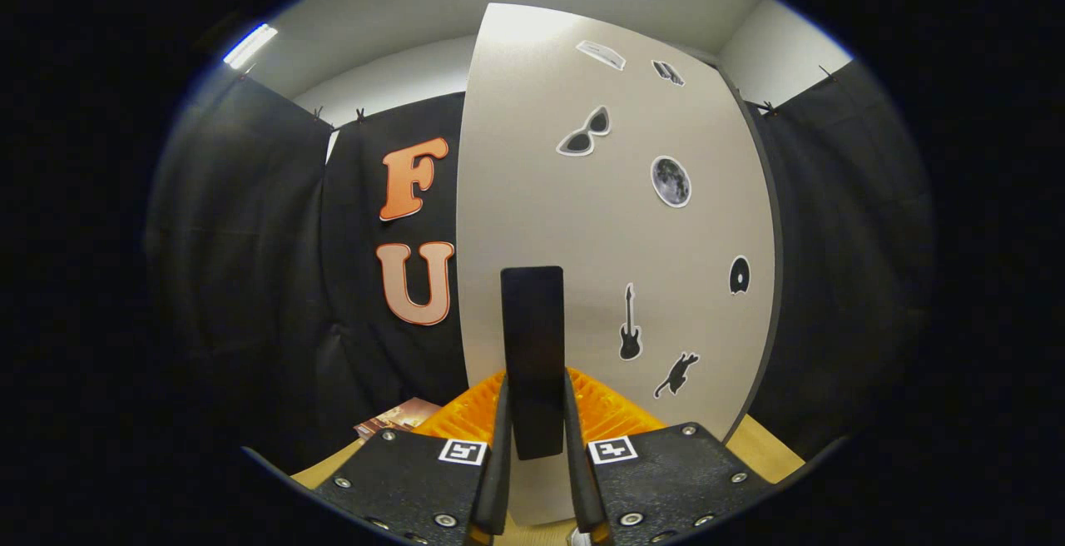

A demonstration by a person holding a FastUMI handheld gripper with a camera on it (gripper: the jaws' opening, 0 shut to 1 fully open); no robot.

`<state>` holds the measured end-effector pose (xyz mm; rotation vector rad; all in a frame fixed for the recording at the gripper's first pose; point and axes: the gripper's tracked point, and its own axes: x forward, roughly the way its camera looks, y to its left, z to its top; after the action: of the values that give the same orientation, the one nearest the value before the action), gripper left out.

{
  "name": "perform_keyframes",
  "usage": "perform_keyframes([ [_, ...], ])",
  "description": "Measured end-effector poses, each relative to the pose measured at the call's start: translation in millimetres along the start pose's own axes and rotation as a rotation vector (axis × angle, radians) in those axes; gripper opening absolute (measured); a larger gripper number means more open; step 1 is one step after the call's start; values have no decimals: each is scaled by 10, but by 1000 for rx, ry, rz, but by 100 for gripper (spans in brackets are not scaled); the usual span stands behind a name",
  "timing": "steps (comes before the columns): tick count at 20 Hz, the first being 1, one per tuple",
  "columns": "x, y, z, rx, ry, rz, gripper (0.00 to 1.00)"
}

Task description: Open the shoe cabinet door, grab the shoes and put them into the shoe cabinet, then close the shoe cabinet door.

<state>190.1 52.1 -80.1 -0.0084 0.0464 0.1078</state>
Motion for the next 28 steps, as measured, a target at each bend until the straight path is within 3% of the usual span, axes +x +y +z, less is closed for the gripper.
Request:
perform_keyframes([
  [8,-461,-268,-3,25,8,1,30],
  [18,-1280,-1007,66,10,9,-48,30],
  [28,-1654,-1561,107,-15,21,-88,30],
])
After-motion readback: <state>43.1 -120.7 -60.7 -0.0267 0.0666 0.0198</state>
